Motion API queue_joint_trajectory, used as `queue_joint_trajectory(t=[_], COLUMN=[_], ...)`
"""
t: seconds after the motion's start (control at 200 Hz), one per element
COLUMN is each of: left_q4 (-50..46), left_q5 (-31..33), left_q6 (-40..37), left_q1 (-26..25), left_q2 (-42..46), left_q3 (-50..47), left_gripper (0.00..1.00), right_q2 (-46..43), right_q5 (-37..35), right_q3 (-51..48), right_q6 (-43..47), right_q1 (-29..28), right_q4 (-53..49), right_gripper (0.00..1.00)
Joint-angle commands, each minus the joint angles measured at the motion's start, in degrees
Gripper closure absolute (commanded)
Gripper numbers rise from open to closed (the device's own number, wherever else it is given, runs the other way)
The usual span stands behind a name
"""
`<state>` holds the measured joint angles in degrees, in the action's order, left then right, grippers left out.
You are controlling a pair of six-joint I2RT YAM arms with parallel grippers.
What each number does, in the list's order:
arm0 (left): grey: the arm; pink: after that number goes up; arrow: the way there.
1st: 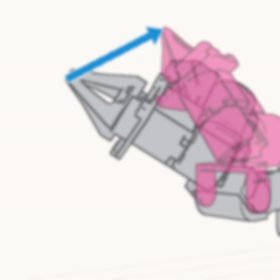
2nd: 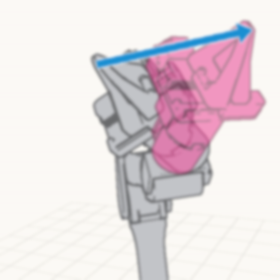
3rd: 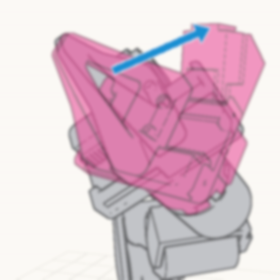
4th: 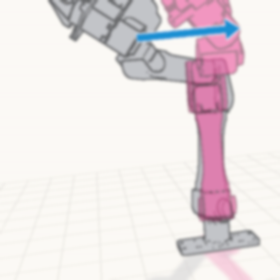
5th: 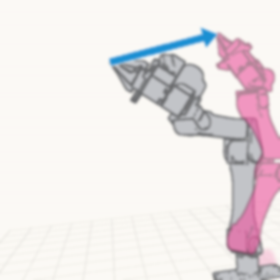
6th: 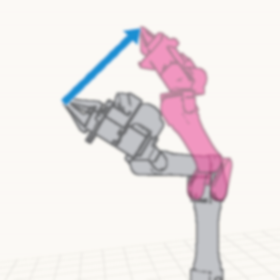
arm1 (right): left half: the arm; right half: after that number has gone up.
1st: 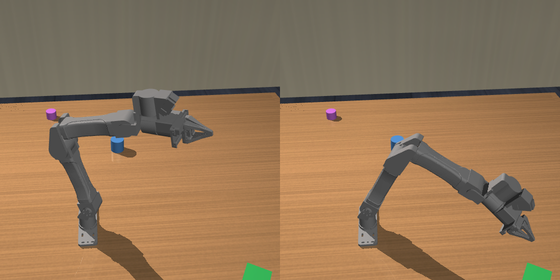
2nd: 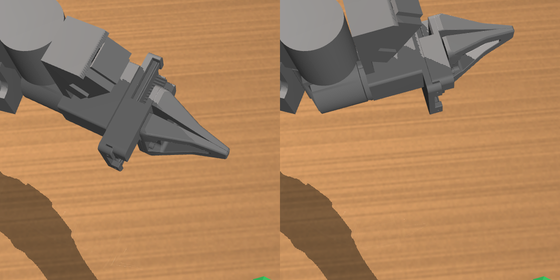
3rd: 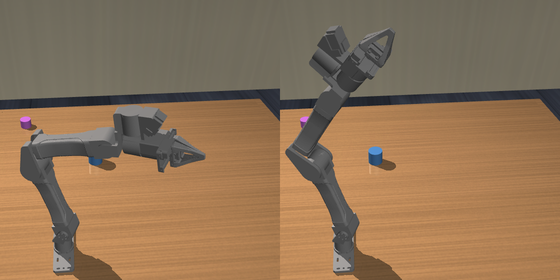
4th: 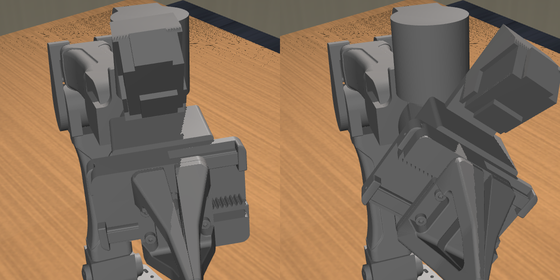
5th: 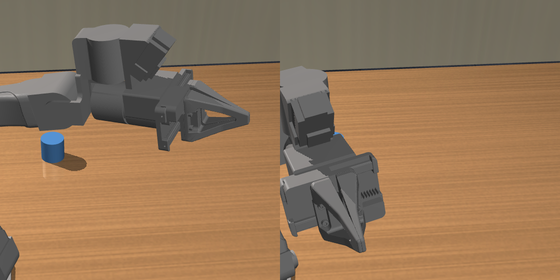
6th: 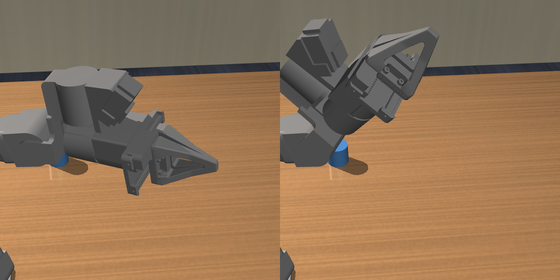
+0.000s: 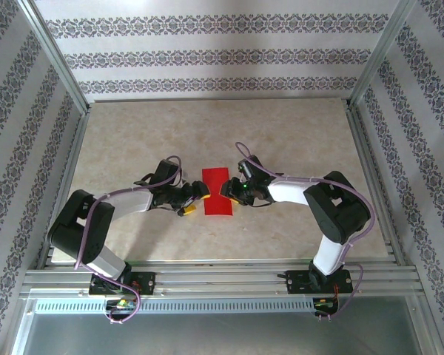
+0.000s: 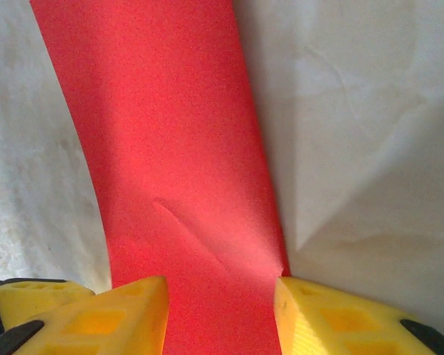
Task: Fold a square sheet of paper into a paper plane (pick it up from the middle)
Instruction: Third fold the triangle at the center of the table.
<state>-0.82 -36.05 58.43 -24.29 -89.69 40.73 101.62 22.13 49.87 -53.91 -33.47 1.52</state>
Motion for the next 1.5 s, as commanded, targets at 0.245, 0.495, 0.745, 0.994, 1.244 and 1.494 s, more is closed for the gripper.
queue_joint_trajectory(t=[0.245, 0.495, 0.745, 0.994, 1.244, 1.494], left_q4=[-2.78, -1.85, -2.71, 4.90, 6.25, 1.79], left_q5=[-1.13, -2.93, -3.84, -6.83, -6.50, -4.40], left_q6=[1.25, 2.17, 1.51, 3.88, 4.00, 0.76], left_q1=[-1.70, -2.33, -2.67, -1.97, -1.16, -0.26], left_q2=[-3.23, -5.89, -7.82, -7.96, -10.93, -11.38], left_q3=[3.31, 4.30, 5.67, 4.35, 4.72, 6.68], left_gripper=[0.35, 0.47, 0.53, 0.61, 0.71, 0.75], right_q2=[2.00, 2.05, 1.84, 1.74, 1.72, 1.73], right_q5=[-1.83, -1.75, -1.56, -1.55, -1.74, -1.92], right_q3=[0.76, 0.58, 0.32, -0.03, -0.30, -0.56], right_q6=[1.97, 2.08, 2.12, 2.45, 2.61, 2.78], right_q1=[0.47, 0.51, 0.69, 0.96, 1.04, 1.04], right_q4=[-4.45, -4.37, -4.11, -4.23, -4.08, -4.08], right_gripper=[0.56, 0.56, 0.56, 0.56, 0.56, 0.56])
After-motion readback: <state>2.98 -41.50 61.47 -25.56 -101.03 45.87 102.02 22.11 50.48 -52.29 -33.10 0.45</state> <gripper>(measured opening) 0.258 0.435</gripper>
